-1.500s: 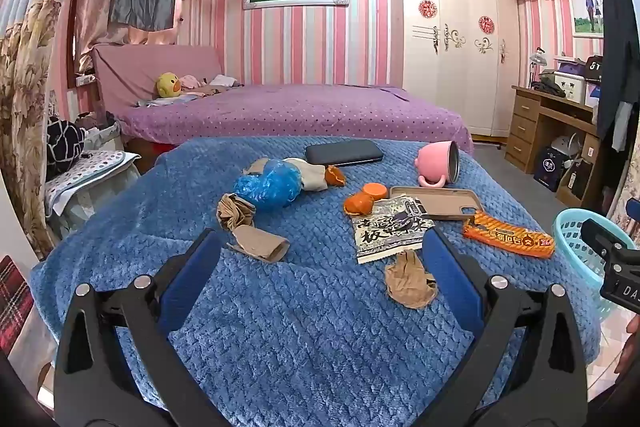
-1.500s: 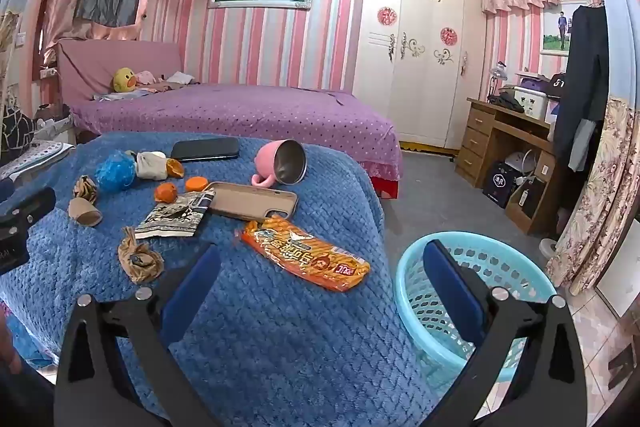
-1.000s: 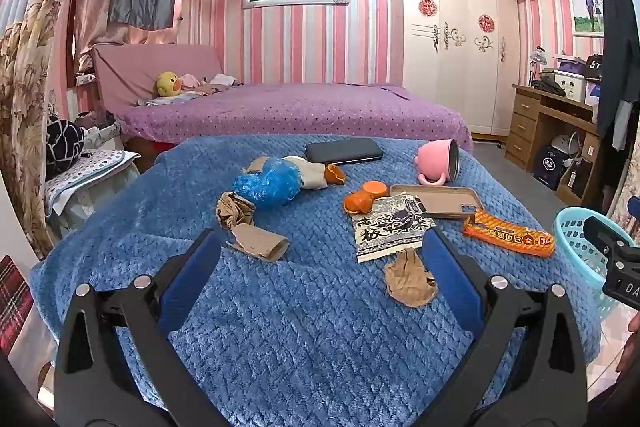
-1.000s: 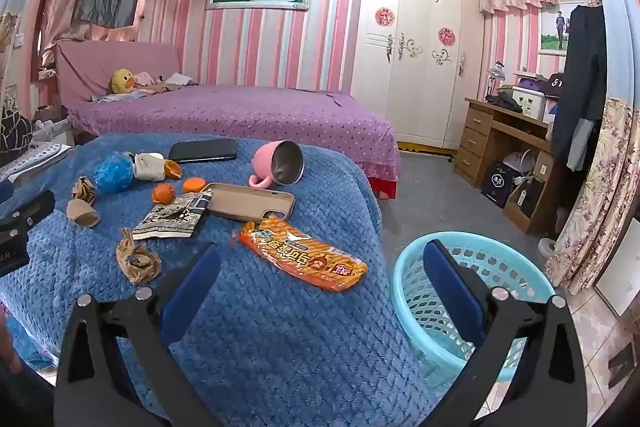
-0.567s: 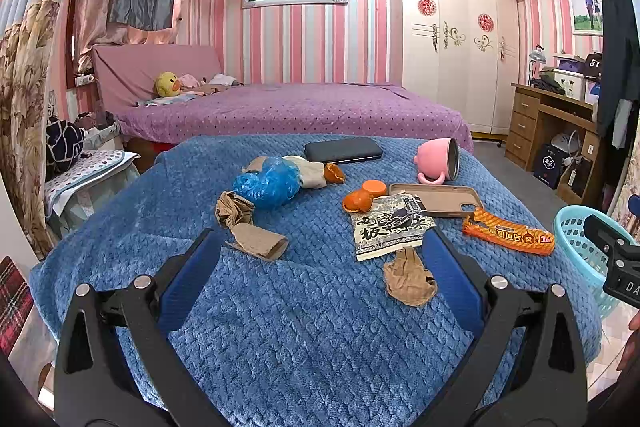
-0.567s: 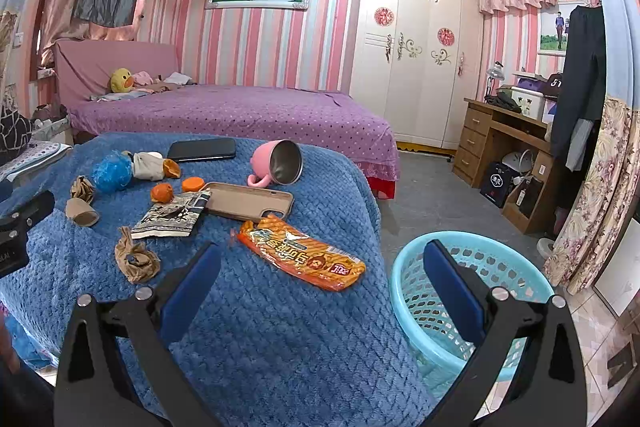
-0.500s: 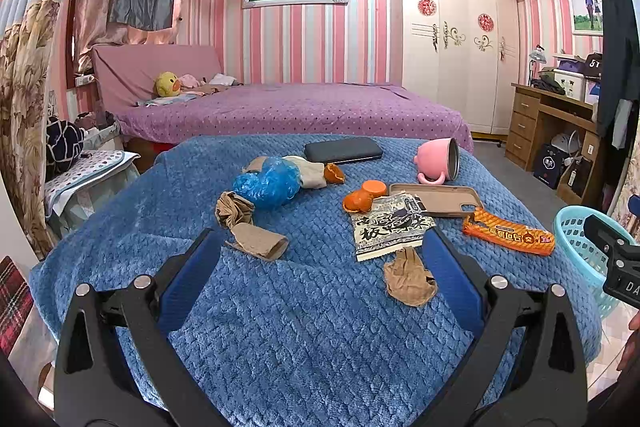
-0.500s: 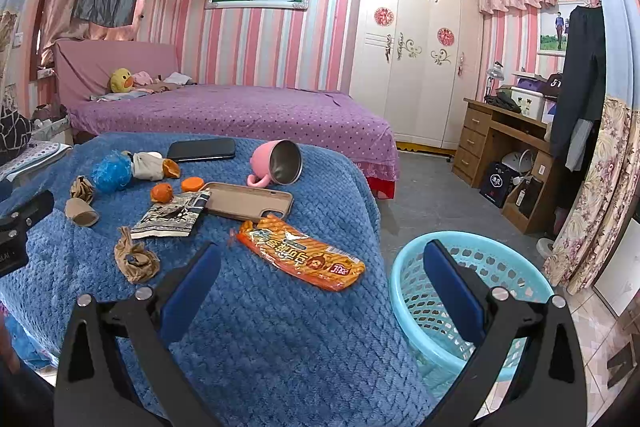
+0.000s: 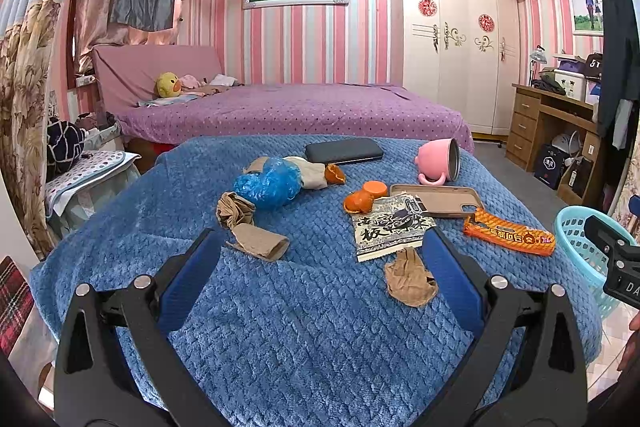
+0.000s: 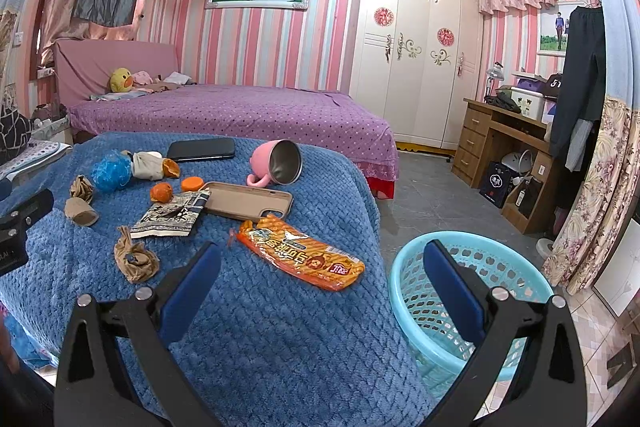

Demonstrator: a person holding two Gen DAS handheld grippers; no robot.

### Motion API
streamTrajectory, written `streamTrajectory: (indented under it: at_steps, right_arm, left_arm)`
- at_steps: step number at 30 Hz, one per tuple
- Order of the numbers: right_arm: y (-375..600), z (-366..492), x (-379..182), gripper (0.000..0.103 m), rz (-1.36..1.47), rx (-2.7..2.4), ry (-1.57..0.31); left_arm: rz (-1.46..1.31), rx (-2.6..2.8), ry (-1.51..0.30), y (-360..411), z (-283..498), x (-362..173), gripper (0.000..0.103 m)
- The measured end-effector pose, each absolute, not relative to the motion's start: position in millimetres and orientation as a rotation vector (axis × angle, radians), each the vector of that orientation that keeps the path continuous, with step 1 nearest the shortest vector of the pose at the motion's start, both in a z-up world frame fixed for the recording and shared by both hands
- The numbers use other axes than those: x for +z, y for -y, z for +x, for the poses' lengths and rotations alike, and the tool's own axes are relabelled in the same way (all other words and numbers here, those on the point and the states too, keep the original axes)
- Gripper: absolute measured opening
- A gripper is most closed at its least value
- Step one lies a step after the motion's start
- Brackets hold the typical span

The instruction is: Collect trash

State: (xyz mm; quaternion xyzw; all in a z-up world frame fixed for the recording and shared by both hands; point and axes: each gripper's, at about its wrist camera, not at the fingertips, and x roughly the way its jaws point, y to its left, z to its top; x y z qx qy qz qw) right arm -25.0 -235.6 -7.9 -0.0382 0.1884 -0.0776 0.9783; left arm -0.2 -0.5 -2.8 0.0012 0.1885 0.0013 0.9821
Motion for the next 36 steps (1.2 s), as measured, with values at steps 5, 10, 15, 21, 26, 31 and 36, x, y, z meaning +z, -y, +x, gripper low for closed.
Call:
streamTrajectory:
  at_steps: [5,10,15,21,26,31,36]
  right_arm:
    - [236,-25,-8,0.099,-0.077,-0.157,-0.379]
    - [237,-25,-7,0.099,-0.078,-0.156,-0.379]
    - [237,-26,-7,0.099,-0.077,-0.157,-0.379]
    - [237,-25,-7,0.099,-0.078,-0.157,-0.379]
    - [237,-26,-7,0.099,-0.079,-0.158,-0.379]
    - [243,-28,-7,0.099,-0.075,-0.159,-0.383]
    - [256,-30,-4,0.099,-0.07,-0.159,-0.384]
  left_arm:
    - [0.004,0.003,-0.379,0,0,-3,0.098]
    - [0.003,0.003,-0.378,0,0,-3,0.098]
    - [0.004,0.003,-0.379,0,0,-3,0.098]
    - [0.004,0.003,-0.381,1,0,-3,0.098]
    - [0.004,0.003,-0.38,1,0,-3,0.098]
    - [0.005,0.004,-0.381,1,0,-4,0.098]
    - [0.006,0.006,-0.381,1,0,-4,0.098]
